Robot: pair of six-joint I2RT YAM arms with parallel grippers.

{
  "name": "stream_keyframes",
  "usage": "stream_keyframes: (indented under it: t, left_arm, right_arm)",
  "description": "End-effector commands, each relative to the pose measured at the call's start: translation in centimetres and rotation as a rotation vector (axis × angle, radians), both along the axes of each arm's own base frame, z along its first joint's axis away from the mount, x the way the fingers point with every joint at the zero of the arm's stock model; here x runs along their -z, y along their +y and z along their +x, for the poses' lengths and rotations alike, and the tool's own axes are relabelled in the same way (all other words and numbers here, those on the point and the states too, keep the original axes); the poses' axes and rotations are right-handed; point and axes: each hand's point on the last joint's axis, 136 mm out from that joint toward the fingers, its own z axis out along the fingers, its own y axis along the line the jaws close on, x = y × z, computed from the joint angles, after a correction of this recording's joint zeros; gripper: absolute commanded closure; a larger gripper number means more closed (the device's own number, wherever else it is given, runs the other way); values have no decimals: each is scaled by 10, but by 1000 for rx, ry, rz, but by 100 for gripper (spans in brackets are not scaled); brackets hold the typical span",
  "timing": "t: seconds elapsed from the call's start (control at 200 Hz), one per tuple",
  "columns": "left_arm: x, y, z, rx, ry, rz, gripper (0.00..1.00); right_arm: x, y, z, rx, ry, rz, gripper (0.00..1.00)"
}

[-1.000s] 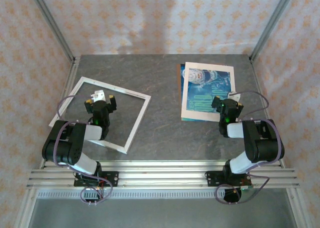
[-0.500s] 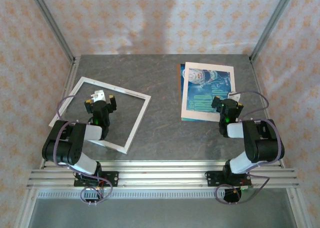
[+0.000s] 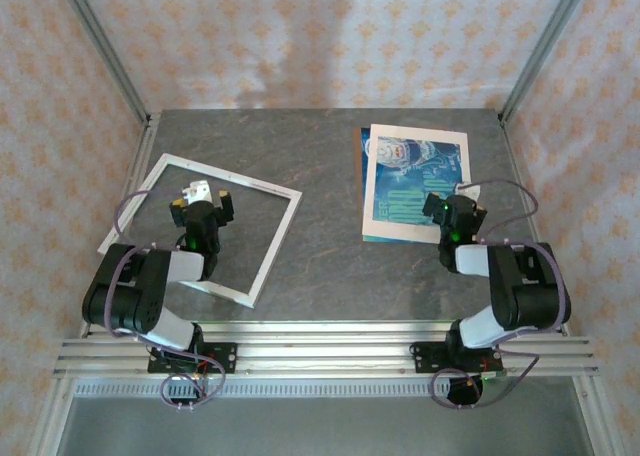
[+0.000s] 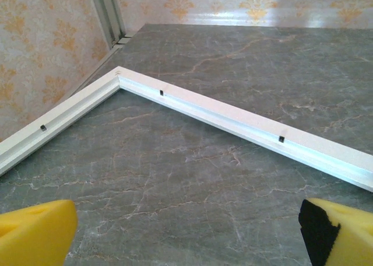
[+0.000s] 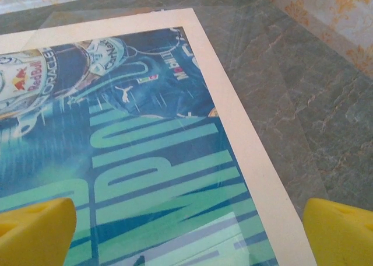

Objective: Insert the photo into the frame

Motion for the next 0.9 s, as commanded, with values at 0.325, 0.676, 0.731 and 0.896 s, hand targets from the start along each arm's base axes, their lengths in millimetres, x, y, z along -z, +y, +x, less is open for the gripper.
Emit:
stream_keyframes:
  t: [0.325, 0.676, 0.731, 0.896]
  left_arm:
    - [-93, -66, 29, 236, 149, -86, 0]
    - [-17, -181, 16, 471, 684, -222, 6]
    - [-4, -189, 12, 494, 738, -191, 7]
    - [20, -203, 12, 534, 840, -175, 16]
  right_arm:
    - [-85, 27, 1, -23, 95, 207, 1]
    - [-72, 65, -14, -35, 343, 431, 1]
    - [-70, 67, -15, -29, 344, 456, 1]
    - [-57, 71, -21, -13, 386, 492, 1]
